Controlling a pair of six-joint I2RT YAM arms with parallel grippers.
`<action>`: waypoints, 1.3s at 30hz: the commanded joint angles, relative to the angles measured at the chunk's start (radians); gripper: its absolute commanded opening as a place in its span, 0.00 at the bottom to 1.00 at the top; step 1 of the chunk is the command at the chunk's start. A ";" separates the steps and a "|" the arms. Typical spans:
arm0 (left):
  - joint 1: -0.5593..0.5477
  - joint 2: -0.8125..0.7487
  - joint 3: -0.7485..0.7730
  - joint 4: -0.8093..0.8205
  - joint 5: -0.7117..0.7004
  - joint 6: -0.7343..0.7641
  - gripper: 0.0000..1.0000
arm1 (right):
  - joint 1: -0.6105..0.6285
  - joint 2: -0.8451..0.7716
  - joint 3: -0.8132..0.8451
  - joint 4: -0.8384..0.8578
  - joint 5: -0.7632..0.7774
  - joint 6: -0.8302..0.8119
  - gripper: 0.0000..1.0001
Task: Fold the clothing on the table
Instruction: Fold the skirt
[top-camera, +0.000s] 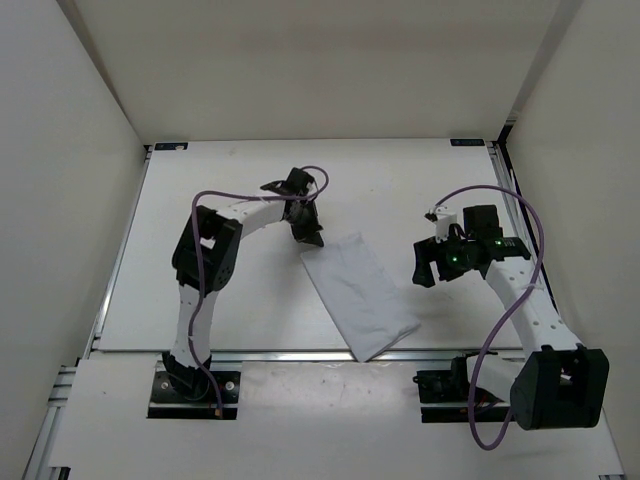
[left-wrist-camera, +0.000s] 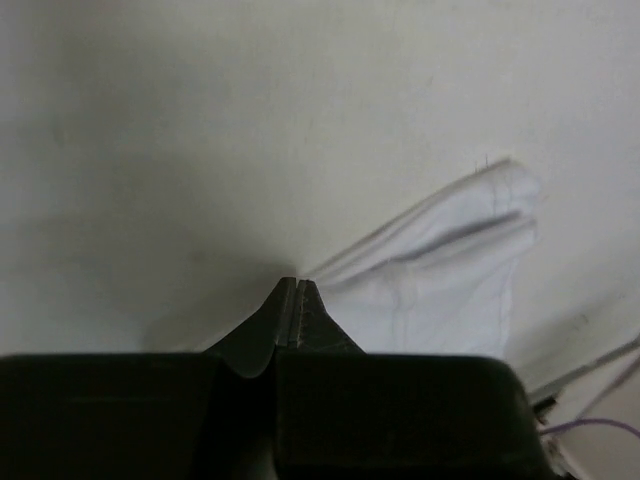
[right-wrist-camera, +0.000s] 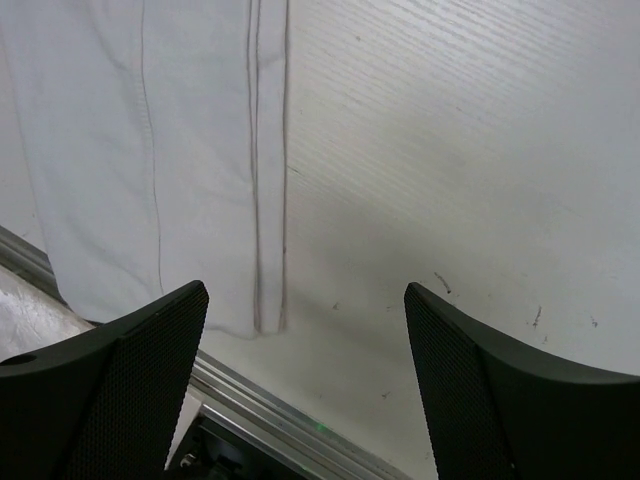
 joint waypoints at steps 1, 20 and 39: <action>-0.011 0.086 0.204 -0.289 -0.141 0.173 0.00 | 0.008 -0.034 -0.007 0.024 0.032 -0.003 0.85; -0.206 -0.168 0.182 -0.372 -0.366 0.260 0.00 | 0.011 -0.022 -0.024 0.048 0.032 0.006 0.85; -0.252 0.007 0.025 -0.395 -0.289 0.216 0.00 | 0.017 -0.023 -0.018 0.036 0.090 -0.009 0.85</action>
